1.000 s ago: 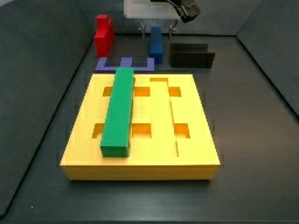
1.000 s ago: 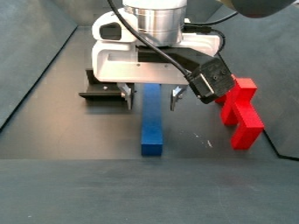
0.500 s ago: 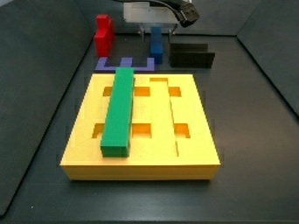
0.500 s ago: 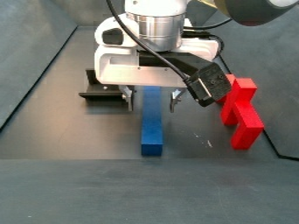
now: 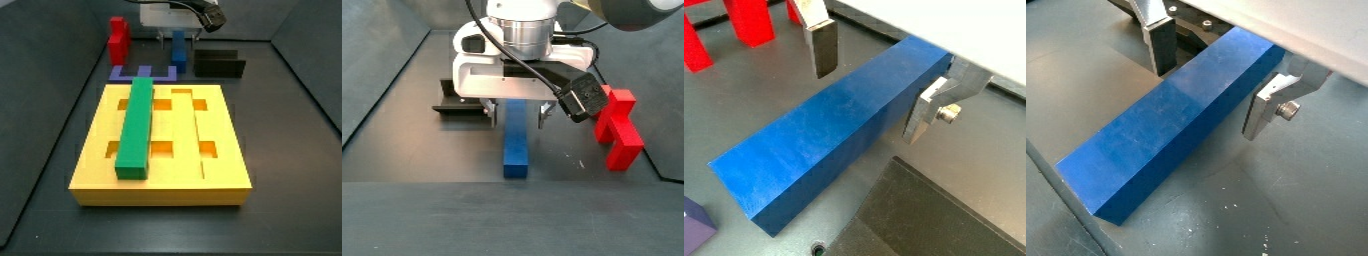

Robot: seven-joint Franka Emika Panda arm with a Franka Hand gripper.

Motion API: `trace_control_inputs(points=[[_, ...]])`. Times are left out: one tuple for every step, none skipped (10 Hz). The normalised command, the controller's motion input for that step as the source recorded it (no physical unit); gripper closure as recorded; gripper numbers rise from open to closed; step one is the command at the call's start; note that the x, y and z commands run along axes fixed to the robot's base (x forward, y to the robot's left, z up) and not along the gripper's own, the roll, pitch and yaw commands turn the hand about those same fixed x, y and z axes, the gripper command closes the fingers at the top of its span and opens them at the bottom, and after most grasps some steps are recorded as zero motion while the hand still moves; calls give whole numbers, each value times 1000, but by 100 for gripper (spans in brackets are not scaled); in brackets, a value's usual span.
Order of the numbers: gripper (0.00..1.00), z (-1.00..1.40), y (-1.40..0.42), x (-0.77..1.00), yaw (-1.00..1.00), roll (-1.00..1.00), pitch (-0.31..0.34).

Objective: Pick up the blue object. Move up. Move to above the board. Insert the blue object.
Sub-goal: Pick up the blue object.

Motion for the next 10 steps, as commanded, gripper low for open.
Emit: trace_control_inputs(points=[[100, 0, 0, 0, 0, 0, 0], [100, 0, 0, 0, 0, 0, 0], [100, 0, 0, 0, 0, 0, 0], [100, 0, 0, 0, 0, 0, 0], [100, 0, 0, 0, 0, 0, 0], [100, 0, 0, 0, 0, 0, 0], [100, 0, 0, 0, 0, 0, 0], [100, 0, 0, 0, 0, 0, 0], [100, 0, 0, 0, 0, 0, 0], [100, 0, 0, 0, 0, 0, 0]])
